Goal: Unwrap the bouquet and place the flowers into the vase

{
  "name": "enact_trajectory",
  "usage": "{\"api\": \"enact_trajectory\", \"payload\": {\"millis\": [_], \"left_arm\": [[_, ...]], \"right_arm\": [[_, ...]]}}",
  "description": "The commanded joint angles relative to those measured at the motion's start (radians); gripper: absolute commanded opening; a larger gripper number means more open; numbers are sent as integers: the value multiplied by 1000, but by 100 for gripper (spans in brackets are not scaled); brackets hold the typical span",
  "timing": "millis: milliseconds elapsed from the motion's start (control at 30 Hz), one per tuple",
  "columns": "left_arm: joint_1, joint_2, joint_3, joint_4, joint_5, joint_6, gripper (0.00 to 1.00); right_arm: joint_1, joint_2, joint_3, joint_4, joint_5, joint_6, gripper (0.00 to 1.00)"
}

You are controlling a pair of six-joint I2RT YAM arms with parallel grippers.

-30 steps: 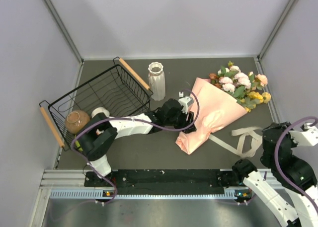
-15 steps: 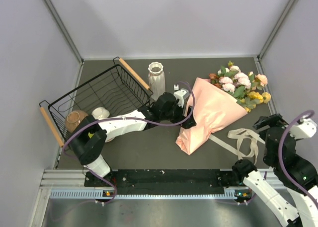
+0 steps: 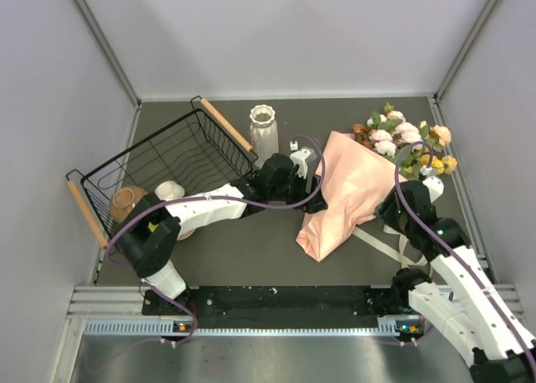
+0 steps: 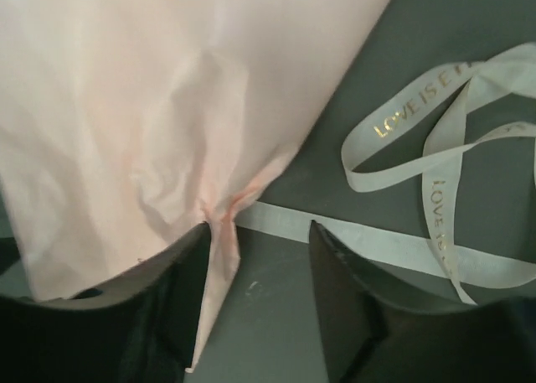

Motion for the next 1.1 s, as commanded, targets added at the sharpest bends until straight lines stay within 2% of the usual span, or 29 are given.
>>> {"api": "enact_trajectory", "payload": {"millis": [0, 33, 200, 333, 400, 467, 733, 867, 1067], "left_arm": [[-2, 17, -3, 56, 40, -21, 74], [-2, 17, -13, 58, 41, -24, 73], [-2, 15, -25, 73, 50, -26, 67], [-4, 24, -23, 79, 67, -32, 58], [-2, 24, -31, 87, 72, -33, 56], [-2, 26, -33, 89, 72, -30, 54], [-2, 27, -33, 92, 69, -27, 52], [-2, 29, -33, 86, 69, -21, 52], [-2, 30, -30, 75, 70, -10, 52]], "right_arm": [[-211, 75, -148, 160, -431, 56, 40], [-232, 90, -166, 166, -473, 60, 31], [-285, 139, -278, 264, -540, 77, 31], [-293, 242, -342, 370, -585, 113, 29], [-293, 264, -366, 408, -550, 119, 18], [-293, 290, -375, 436, -525, 116, 13], [-314, 340, -393, 454, -383, 154, 13], [-413, 328, -418, 442, -288, 198, 15], [-651, 316, -404, 428, -306, 189, 18]]}}
